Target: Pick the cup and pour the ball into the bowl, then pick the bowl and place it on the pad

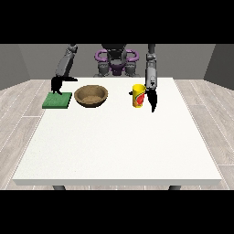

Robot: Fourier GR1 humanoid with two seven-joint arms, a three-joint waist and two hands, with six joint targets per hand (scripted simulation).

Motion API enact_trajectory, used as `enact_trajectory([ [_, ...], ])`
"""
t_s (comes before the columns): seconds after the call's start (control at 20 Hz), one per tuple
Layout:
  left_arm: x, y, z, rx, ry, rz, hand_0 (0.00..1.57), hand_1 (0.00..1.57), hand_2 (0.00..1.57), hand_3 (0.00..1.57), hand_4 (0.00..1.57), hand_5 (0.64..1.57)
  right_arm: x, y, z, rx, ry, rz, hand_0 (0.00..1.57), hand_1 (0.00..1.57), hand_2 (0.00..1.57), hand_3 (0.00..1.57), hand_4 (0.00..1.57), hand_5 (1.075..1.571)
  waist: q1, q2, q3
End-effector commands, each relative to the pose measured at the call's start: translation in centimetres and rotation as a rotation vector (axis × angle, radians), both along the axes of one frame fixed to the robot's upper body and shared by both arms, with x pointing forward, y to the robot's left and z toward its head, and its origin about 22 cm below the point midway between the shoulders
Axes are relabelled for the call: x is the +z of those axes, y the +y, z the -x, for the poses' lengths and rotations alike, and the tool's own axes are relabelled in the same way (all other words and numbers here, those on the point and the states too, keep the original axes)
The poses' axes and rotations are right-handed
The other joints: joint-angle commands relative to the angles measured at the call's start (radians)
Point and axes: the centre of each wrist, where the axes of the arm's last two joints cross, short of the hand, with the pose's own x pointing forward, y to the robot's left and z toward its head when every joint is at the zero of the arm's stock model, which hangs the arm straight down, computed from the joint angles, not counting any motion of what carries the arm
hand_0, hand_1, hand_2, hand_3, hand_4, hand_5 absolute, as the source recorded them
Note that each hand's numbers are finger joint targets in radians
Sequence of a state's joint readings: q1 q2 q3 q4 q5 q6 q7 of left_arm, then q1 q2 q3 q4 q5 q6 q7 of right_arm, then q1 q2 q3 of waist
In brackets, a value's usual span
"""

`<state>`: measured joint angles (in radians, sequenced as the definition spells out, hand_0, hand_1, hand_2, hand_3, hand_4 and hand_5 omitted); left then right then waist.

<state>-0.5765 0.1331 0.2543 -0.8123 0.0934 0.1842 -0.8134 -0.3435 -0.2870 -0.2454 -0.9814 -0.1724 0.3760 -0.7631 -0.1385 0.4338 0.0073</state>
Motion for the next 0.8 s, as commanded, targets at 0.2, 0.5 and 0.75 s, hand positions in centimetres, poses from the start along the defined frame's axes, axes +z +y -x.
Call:
enact_trajectory([
  [0.2, -0.4, 0.0, 0.4, 0.203, -0.016, -0.087, 1.37, 1.37, 1.57, 1.57, 1.17, 1.532, 3.4, -3.6, -1.1, 0.013, -0.055, 0.017, 0.0, 0.0, 0.16, 0.0, 0.08, 1.547, -0.079, 0.081, -0.0069],
  [0.5, 1.8, 1.4, 0.5, 0.318, 0.011, -0.206, 1.38, 1.38, 1.57, 1.57, 1.23, 1.534, 3.6, -1.4, -2.3, 0.042, -0.007, 0.037, 0.0, 0.0, 0.21, 0.0, 0.22, 1.552, -0.127, 0.038, -0.0058],
  [0.75, 2.7, -0.4, -0.1, 0.426, 0.057, -0.475, 1.4, 1.4, 1.57, 1.57, 1.25, 1.532, 3.6, 0.7, -4.1, 0.083, 0.077, 0.045, 0.0, 0.0, 0.23, 0.17, 0.27, 1.552, -0.147, -0.084, -0.0034],
])
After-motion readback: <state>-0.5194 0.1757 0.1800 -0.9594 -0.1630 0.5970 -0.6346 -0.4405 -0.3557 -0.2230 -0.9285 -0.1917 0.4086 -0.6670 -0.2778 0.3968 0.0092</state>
